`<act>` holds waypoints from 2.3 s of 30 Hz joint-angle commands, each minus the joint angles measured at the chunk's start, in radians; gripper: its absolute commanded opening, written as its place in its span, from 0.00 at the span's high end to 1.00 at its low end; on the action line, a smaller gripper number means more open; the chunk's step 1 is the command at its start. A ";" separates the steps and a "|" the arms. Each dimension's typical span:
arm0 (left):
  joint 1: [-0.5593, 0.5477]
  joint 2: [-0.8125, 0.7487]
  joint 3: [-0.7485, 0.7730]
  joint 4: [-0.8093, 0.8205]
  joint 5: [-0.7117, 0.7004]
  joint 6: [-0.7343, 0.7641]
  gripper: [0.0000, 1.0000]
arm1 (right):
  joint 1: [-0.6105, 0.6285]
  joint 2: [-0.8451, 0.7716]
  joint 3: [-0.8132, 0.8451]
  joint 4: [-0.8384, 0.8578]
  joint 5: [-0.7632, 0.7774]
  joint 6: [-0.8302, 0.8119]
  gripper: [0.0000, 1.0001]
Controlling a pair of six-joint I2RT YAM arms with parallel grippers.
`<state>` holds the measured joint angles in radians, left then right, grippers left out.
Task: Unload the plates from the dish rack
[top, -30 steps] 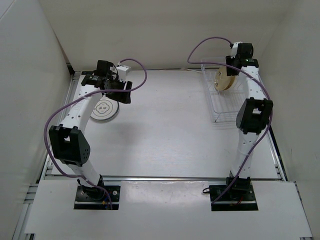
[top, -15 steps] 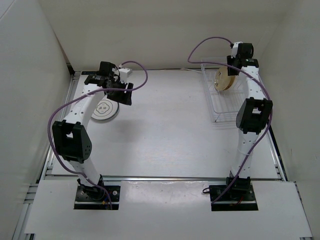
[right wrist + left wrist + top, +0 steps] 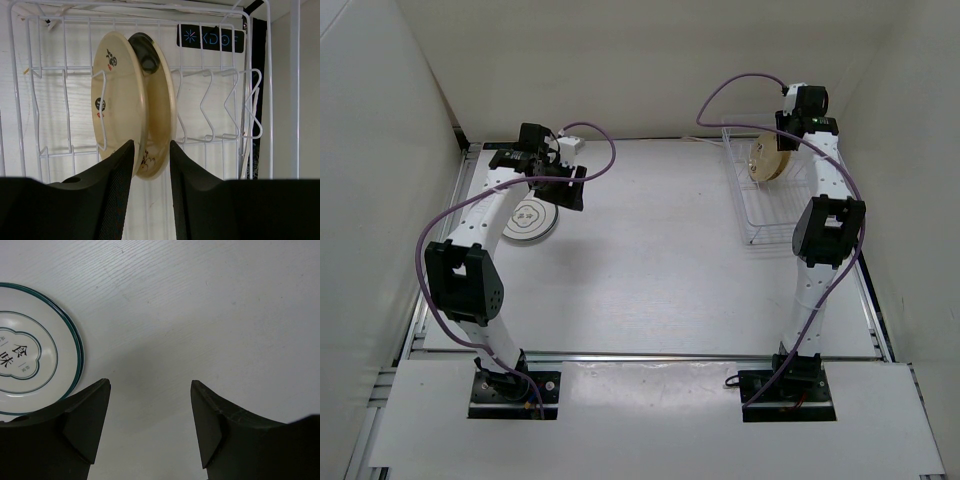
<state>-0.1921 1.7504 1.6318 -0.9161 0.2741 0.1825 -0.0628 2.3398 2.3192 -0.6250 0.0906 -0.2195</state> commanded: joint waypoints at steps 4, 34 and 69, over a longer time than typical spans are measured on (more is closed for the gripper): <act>0.002 -0.022 0.017 0.002 0.016 -0.003 0.24 | 0.009 -0.014 0.014 0.019 -0.031 0.025 0.61; 0.002 -0.031 0.017 0.002 0.025 -0.012 0.24 | 0.037 -0.092 -0.034 0.042 0.104 0.045 0.54; 0.002 -0.022 -0.020 0.002 -0.012 0.006 0.23 | 0.037 0.070 0.063 0.042 0.052 0.035 0.66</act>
<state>-0.1921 1.7504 1.6100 -0.9161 0.2699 0.1791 -0.0250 2.4042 2.3287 -0.6102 0.1589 -0.1902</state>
